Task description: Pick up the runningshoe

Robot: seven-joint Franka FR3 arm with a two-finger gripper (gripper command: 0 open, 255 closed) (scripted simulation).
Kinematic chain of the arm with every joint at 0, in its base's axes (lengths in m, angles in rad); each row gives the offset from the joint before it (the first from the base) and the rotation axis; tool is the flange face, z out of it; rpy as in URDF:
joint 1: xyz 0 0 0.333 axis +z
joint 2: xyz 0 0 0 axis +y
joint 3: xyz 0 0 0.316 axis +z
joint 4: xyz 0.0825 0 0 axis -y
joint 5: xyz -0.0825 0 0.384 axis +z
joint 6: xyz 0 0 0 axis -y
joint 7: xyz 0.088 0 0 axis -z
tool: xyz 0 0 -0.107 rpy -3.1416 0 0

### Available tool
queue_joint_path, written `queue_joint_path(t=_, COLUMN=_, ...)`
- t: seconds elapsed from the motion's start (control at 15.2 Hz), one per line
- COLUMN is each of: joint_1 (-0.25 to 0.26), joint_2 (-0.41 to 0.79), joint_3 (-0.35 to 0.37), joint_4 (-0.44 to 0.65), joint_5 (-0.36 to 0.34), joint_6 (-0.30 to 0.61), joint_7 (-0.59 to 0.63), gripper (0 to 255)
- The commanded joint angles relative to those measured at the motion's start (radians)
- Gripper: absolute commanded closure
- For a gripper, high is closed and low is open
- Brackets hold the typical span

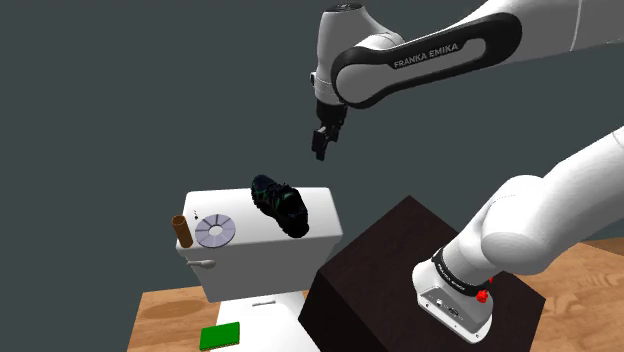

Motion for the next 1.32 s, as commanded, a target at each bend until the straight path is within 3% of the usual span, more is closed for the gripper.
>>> queue_joint_path(t=0.0, joint_1=0.012, joint_2=0.070, joint_3=0.016, joint_4=0.020, joint_5=-0.011, joint_6=0.049, joint_7=-0.003, gripper=0)
queue_joint_path(t=0.86, joint_1=0.102, joint_2=0.538, joint_3=0.076, joint_4=0.297, joint_5=-0.160, joint_6=0.219, joint_7=-0.003, gripper=0)
queue_joint_path(t=1.25, joint_1=0.110, joint_2=0.590, joint_3=0.065, joint_4=0.294, joint_5=-0.183, joint_6=0.273, joint_7=0.015, gripper=0)
